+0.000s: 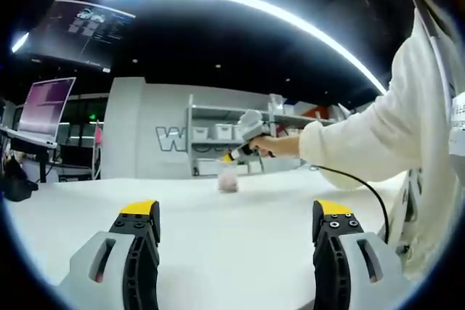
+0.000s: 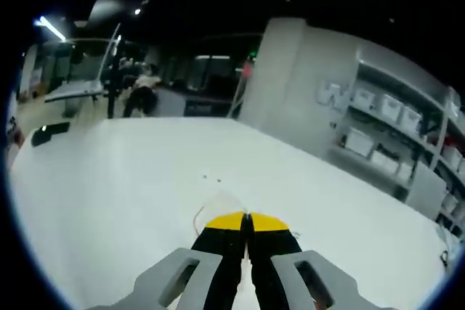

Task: Open the resealable bag by pulling the two sides of the seal apart until the entire bag opening is separated and visibly accessible.

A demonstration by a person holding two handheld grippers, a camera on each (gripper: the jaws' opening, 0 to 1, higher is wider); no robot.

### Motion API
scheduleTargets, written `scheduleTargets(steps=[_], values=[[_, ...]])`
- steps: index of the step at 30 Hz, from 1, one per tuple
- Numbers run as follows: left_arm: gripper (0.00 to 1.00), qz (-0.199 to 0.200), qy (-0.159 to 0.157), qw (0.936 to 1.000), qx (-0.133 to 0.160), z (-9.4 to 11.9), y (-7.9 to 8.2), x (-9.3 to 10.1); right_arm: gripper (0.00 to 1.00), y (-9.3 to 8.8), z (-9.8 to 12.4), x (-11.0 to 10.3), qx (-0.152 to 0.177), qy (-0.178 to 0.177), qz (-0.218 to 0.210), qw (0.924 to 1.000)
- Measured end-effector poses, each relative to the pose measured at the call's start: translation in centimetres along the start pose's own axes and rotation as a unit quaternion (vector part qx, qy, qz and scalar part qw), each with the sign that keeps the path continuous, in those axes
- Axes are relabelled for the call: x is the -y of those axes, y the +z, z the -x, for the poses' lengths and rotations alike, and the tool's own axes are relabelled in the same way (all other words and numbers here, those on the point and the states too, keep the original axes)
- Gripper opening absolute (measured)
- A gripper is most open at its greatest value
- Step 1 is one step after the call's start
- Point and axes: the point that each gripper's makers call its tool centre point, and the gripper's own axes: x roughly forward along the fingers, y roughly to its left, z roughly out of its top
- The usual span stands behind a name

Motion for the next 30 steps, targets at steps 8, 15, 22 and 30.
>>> scheduleTargets(steps=[8, 15, 22, 30], values=[[0.85, -0.001, 0.002, 1.0, -0.001, 0.0, -0.1, -0.1, 0.0, 0.1, -1.1, 1.0, -0.001, -0.01, -0.02, 0.9997], [0.85, 0.001, -0.001, 1.0, -0.004, 0.0, -0.3, 0.0, 0.0, 0.3, -1.9, 0.8, -0.011, -0.016, -0.02, 0.9996], [0.85, 0.004, 0.002, 1.0, -0.007, 0.1, -0.5, 0.0, 0.0, 0.5, -2.6, -0.7, -0.012, -0.007, -0.011, 0.9998], [0.85, 0.002, 0.002, 1.0, -0.007, 0.2, -0.4, -0.1, 0.0, -0.3, -3.3, -3.4, -0.016, 0.019, -0.015, 0.9996]])
